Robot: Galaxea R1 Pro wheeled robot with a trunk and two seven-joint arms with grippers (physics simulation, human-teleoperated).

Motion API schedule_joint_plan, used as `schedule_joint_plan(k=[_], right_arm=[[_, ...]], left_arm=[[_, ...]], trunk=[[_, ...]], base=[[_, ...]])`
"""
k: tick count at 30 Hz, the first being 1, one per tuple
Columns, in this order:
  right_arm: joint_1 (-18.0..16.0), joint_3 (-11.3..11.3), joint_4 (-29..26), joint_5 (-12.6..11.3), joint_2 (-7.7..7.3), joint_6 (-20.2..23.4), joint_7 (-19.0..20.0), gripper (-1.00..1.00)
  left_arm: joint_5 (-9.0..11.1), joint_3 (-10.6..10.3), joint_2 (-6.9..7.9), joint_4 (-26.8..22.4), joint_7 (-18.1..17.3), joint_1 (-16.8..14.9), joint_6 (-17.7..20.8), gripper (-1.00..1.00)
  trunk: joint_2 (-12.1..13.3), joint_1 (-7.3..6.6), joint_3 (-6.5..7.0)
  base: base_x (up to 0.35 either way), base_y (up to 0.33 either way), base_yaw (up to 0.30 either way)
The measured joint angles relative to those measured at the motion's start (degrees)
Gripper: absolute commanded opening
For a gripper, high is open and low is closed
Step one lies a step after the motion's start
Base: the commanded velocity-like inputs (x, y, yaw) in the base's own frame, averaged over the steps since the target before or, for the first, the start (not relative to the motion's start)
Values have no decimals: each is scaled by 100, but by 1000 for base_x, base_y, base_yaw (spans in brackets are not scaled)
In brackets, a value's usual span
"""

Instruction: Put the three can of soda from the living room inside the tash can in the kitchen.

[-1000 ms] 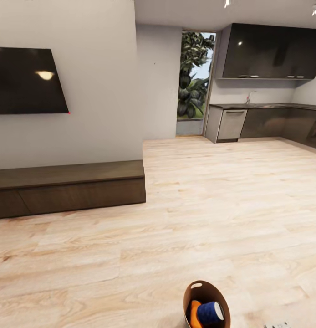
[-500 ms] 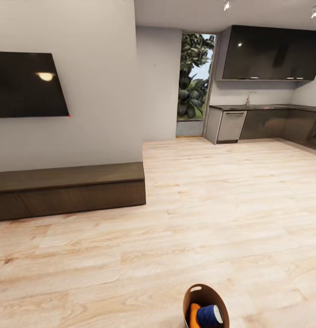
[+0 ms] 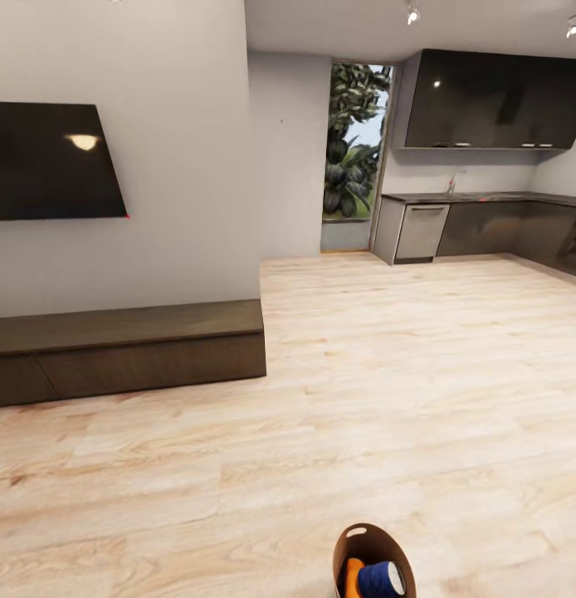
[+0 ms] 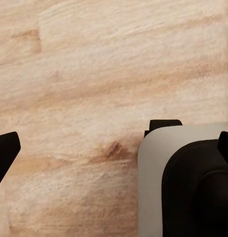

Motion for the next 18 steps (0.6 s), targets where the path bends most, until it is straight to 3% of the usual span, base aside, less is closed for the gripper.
schedule_joint_plan(k=[6,18], right_arm=[[1,18,1053,8,-96,-327,-88,100],[30,7,1574,-34,-120,-377,-117,100]], left_arm=[[2,0,-1,149,0,98,-267,100],[16,3,-100,203,0,380,-601,100]], trunk=[[241,-132,107],[722,-395,323]], base=[[0,0,0],[0,0,0]])
